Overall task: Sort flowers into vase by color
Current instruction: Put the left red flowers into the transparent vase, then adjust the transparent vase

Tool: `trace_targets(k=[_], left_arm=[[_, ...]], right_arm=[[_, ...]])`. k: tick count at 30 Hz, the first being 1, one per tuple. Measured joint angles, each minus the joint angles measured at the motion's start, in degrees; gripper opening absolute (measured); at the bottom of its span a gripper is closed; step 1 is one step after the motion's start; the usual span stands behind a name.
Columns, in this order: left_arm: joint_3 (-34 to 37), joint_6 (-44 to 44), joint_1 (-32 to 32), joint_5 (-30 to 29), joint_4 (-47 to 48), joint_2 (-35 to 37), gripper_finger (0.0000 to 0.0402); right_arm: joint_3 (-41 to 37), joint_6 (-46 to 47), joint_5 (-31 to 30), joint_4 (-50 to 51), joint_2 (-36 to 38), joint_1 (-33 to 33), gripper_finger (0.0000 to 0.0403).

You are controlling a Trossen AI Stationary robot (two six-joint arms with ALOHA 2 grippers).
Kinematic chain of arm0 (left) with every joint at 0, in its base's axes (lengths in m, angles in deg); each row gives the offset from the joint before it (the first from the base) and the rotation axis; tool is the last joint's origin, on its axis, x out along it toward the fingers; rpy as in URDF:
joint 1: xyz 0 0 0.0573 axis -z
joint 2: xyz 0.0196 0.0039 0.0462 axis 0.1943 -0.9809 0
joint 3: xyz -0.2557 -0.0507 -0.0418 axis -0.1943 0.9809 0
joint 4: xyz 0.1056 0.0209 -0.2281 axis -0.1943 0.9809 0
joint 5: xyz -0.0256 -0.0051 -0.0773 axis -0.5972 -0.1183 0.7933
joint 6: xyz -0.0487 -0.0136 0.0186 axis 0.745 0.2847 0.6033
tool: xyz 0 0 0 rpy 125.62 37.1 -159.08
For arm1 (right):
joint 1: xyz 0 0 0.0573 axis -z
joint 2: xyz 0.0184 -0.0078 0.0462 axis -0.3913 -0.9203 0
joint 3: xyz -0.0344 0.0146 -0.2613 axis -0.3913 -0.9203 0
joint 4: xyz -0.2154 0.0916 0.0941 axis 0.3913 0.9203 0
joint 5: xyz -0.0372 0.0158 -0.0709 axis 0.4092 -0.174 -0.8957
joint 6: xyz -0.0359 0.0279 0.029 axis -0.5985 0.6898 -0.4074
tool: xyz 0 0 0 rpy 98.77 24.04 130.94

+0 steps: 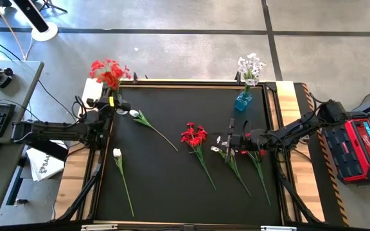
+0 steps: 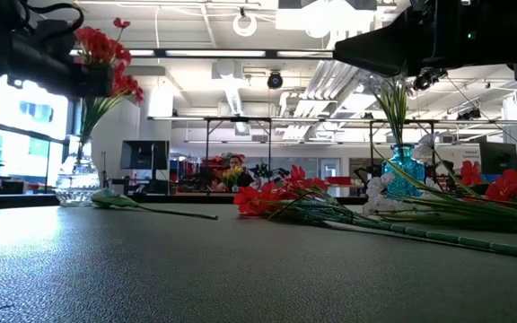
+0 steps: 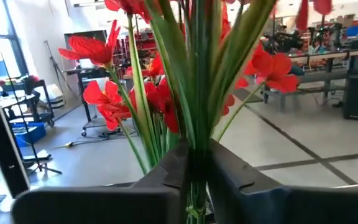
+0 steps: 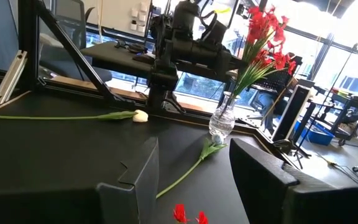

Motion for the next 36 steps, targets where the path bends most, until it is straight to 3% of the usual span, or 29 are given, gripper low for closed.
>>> trace_targets(k=[8, 12, 17, 26, 36], left_arm=[[-2.13, 2.06, 3.38, -7.33, -0.5, 0.0, 0.0154], [-6.15, 0.12, 7.34, -11.92, -0.5, 0.0, 0.0183], [-9.88, -4.32, 12.31, -12.02, -0.43, -0.01, 0.0187], [-10.76, -4.95, 13.18, -12.18, -0.22, -0.04, 0.0187], [-24.24, -10.51, 23.91, -12.16, -0.28, -4.12, 0.0186]], right_arm=[[0.0, 0.0, 0.17, 0.02, 0.0, 0.0, 0.0169], [0.0, 0.0, 0.17, 0.02, 0.0, 0.0, 0.0169], [0.0, 0.0, 0.15, 0.04, 0.0, 0.0, 0.0169], [0.0, 0.46, 0.15, 0.89, 0.0, 0.0, 0.0169], [0.0, 0.94, 0.13, 0.9, 0.0, 0.0, 0.0169]])
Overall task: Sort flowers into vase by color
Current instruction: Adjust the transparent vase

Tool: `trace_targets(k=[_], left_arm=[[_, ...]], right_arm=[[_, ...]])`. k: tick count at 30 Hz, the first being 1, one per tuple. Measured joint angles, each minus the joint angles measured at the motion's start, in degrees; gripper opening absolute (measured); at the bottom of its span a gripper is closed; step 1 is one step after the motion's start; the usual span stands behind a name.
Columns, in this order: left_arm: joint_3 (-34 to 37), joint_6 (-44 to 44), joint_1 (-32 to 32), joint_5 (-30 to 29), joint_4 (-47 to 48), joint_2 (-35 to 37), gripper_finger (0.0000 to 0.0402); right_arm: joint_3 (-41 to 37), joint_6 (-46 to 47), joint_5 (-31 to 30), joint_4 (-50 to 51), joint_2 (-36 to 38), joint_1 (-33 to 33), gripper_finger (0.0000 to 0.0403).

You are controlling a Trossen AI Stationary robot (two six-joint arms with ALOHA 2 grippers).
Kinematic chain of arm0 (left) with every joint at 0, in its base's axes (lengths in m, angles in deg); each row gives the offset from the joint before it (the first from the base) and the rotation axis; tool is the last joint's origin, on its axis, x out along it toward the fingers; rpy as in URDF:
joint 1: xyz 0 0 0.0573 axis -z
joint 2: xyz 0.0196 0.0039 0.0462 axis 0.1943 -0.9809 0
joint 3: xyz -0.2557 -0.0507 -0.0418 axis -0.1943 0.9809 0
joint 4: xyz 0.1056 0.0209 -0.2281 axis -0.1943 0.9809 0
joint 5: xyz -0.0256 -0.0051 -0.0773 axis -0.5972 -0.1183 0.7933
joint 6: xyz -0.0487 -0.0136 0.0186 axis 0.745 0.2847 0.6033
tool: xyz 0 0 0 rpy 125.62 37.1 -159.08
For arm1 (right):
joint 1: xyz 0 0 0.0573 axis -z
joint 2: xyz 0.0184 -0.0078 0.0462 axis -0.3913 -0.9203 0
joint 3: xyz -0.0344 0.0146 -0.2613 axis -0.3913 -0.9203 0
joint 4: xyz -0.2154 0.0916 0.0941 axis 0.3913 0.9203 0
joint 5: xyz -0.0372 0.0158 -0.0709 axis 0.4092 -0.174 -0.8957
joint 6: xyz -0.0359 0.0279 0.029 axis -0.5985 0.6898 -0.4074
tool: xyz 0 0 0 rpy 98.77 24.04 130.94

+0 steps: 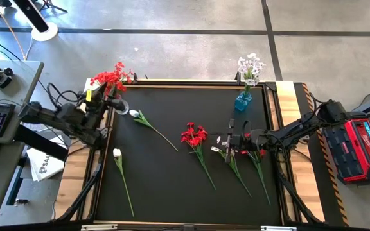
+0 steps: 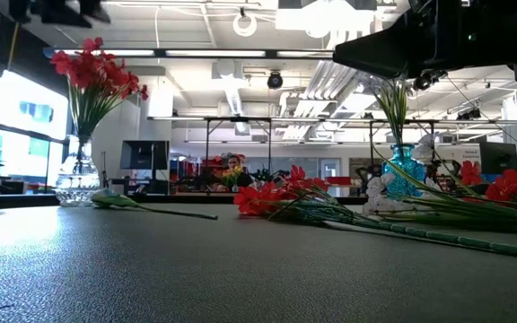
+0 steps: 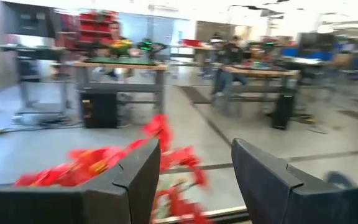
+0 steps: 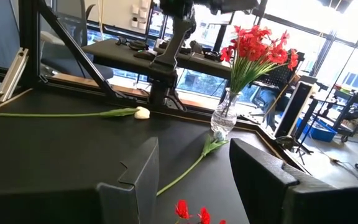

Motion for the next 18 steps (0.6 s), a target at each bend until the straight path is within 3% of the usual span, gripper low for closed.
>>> trace_targets(k=[10, 18], left_arm=[[-10.38, 1.85, 15.85, 0.19, 0.58, -13.75, 0.0186], [-4.07, 18.52, 23.36, 0.16, 1.86, -16.11, 0.0186]], right_arm=[[0.0, 0.59, -0.02, 0.02, 0.0, 0.0, 0.0169], [0.0, 0.62, -0.02, -0.02, 0.0, 0.0, 0.0169]])
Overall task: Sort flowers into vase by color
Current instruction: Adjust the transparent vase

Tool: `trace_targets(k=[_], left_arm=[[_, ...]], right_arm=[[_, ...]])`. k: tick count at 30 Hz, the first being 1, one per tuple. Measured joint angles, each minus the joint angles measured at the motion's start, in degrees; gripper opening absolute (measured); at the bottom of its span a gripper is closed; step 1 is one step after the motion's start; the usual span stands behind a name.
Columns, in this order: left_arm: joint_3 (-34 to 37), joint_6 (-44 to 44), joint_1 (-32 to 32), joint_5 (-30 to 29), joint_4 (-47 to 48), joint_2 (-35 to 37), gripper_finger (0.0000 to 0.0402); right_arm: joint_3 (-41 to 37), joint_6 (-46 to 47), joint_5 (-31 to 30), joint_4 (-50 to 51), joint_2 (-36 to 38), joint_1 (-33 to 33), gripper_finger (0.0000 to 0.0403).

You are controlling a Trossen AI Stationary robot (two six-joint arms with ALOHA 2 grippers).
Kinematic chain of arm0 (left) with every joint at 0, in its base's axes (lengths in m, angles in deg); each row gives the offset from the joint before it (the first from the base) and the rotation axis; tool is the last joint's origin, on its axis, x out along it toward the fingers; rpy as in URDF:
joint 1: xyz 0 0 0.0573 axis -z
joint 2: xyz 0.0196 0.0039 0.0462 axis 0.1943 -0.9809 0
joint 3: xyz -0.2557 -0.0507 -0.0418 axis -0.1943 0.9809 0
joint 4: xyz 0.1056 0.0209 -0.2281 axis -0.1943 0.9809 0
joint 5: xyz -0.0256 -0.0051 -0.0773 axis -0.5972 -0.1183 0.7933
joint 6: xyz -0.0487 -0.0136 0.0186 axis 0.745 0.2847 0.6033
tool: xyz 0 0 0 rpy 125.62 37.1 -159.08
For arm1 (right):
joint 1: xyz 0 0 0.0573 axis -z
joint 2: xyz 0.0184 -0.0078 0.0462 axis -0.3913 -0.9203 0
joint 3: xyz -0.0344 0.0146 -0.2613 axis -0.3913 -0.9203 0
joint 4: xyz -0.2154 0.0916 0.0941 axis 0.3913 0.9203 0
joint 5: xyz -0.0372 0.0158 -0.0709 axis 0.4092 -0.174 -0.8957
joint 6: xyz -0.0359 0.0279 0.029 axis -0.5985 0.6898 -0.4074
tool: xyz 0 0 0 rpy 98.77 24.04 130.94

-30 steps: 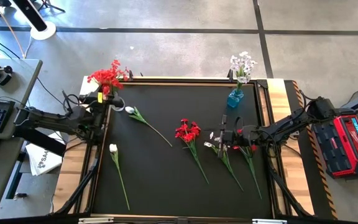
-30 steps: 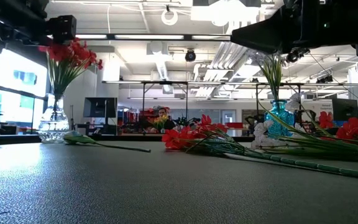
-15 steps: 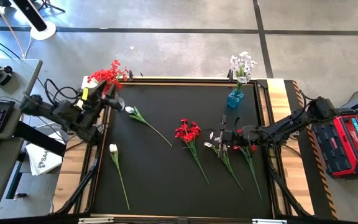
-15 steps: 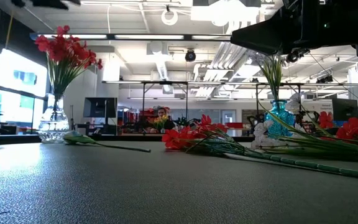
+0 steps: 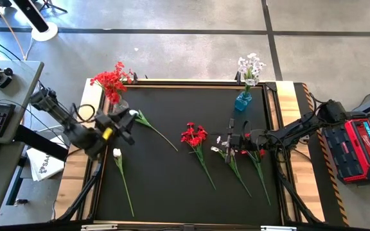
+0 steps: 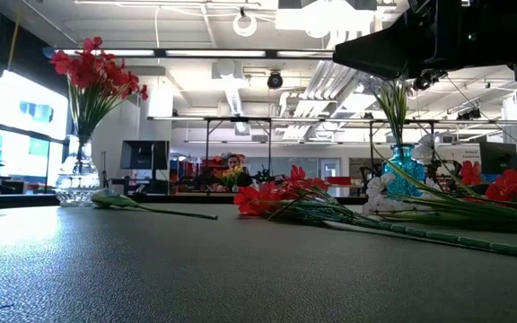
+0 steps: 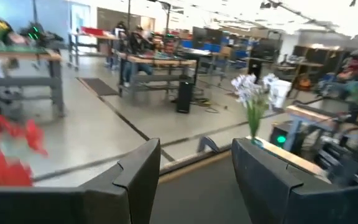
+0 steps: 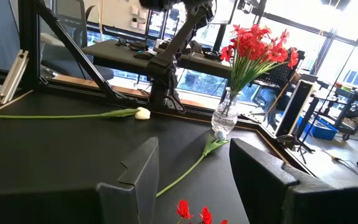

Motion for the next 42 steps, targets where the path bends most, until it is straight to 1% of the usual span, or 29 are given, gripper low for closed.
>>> trace_targets(k=[5, 8, 10, 12, 13, 15, 17, 19, 22, 25, 28, 31, 35, 38, 42], left_arm=[[9.4, 16.57, 1.65, 0.0, 1.23, 0.56, 0.0186], [13.9, 24.25, 0.15, 0.6, 1.2, 0.97, 0.0186], [15.8, 27.81, -2.54, 4.34, 1.24, 1.18, 0.0186], [16.58, 30.39, -6.35, 10.24, 2.3, 1.18, 0.0184], [16.61, 32.47, -8.58, 13.59, 4.56, 1.22, 0.0181], [15.87, 38.95, -14.0, 21.03, 12.72, 1.22, 0.0174], [14.3, 47.77, -19.89, 28.73, 25.45, 1.2, 0.0164], [12.11, 56.78, -25.54, 34.55, 39.69, 0.61, 0.0155], [10.02, 69.08, -31.89, 39.41, 57.74, -0.35, 0.0139], [9.64, 78.22, -34.85, 40.81, 67.71, -0.96, 0.0125], [9.64, 83.78, -35.48, 40.94, 73.63, -1.07, 0.0112], [9.64, 88.48, -35.94, 40.71, 77.28, -0.39, 0.0104], [9.64, 93.54, -36.89, 41.48, 81.51, -0.4, 0.0106], [9.64, 95.03, -38.07, 44.57, 84.26, -0.4, 0.0122], [9.64, 95.16, -39.35, 48.36, 85.66, -0.4, 0.0165]], right_arm=[[0.0, 0.58, 0.31, 0.0, 0.0, 0.0, 0.0169], [0.0, 0.58, 0.31, -0.02, 0.0, 0.02, 0.0169], [0.0, 0.54, 0.33, -0.02, 0.0, 0.0, 0.0169], [0.0, 0.48, 0.33, -0.09, 0.0, 0.0, 0.0169], [0.0, 0.44, 0.33, -0.2, 0.0, 0.0, 0.0169], [0.0, 0.43, 0.35, -0.52, 0.0, 0.0, 0.0169], [0.0, 0.43, 0.35, -0.55, 0.0, 0.0, 0.0169], [0.13, 0.43, 0.35, -0.47, 0.0, 0.0, 0.0169], [0.37, 0.41, 0.38, -0.53, 0.02, 0.01, 0.0169], [0.37, 0.41, 0.39, -0.48, 0.0, 0.02, 0.0169], [0.37, 0.41, 0.39, -0.42, 0.01, 0.02, 0.0169], [0.37, 0.41, 0.42, -0.41, 0.0, 0.02, 0.0169], [0.39, 0.44, 0.42, -0.12, 0.01, 0.02, 0.0169], [0.39, 0.58, 0.42, -0.02, 0.01, 0.02, 0.0169], [0.39, 0.58, 0.42, -0.02, 0.02, 0.02, 0.0169]])
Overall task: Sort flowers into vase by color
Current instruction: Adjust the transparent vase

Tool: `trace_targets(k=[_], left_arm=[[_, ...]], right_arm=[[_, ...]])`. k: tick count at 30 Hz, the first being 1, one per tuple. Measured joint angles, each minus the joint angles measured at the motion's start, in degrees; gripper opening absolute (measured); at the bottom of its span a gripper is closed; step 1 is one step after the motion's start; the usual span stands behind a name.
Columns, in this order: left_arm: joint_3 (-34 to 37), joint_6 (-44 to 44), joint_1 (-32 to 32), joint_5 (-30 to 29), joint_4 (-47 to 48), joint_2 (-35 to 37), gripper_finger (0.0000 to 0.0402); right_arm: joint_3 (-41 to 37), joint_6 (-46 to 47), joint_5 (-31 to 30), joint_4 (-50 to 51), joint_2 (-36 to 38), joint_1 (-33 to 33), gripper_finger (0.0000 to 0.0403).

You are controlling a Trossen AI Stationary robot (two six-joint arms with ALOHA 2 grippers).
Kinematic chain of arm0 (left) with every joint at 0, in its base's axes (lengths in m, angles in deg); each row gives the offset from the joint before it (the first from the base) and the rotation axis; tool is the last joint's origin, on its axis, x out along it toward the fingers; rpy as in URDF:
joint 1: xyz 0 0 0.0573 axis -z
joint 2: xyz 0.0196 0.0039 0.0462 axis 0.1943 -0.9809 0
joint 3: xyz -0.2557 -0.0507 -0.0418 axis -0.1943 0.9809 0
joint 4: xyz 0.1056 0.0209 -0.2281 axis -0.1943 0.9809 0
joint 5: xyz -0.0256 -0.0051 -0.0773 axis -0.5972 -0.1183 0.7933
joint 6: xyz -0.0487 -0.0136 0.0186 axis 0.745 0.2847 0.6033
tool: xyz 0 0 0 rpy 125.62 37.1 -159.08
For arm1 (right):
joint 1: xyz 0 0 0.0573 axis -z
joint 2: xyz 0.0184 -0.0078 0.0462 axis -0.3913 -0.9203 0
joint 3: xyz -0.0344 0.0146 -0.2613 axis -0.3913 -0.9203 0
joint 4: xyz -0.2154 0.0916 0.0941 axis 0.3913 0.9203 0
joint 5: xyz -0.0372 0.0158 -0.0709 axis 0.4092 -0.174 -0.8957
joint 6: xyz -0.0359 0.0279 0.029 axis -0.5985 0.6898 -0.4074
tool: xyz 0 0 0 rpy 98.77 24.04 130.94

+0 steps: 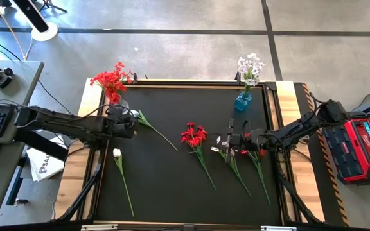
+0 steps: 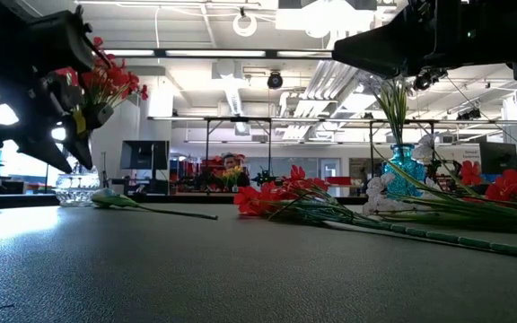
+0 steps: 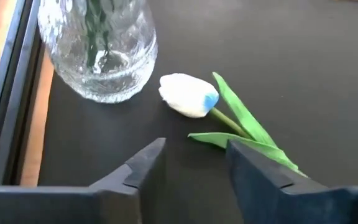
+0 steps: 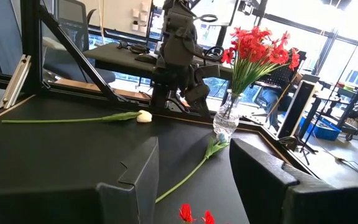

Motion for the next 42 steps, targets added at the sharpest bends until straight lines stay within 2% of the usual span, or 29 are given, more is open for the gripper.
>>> trace_targets(k=[7, 11, 13, 18, 27, 34, 42], left_arm=[[0.0, 1.04, -2.04, 0.15, -0.13, 0.03, 0.0264], [-0.8, -0.42, -4.07, 2.3, 0.16, 0.36, 0.0299], [-2.21, -1.95, -4.64, 1.81, 0.49, 0.36, 0.0303], [-6.11, -3.99, -4.88, -4.45, 2.35, 0.33, 0.0301], [-9.01, 7.09, -4.88, -4.15, 18.62, -1.39, 0.03], [-9.01, 5.44, -5.3, -14.07, 18.27, -4.23, 0.03], [-8.55, 3.28, -9.53, -15.74, 17.5, -7.0, 0.0299]], right_arm=[[0.0, 0.0, 0.0, 0.0, -0.02, 0.0, 0.0169], [0.0, -0.11, 0.0, 0.02, 0.0, 0.0, 0.0169], [0.0, -0.15, 0.0, 0.01, -0.01, 0.01, 0.0169], [0.0, -0.15, 0.0, 0.04, -0.02, 0.02, 0.0169], [0.0, -0.15, 0.0, 0.04, -0.02, 0.02, 0.0169], [0.0, -0.15, 0.0, 0.04, -0.01, 0.02, 0.0169], [0.0, -0.15, 0.0, 0.04, 0.0, 0.02, 0.0169]])
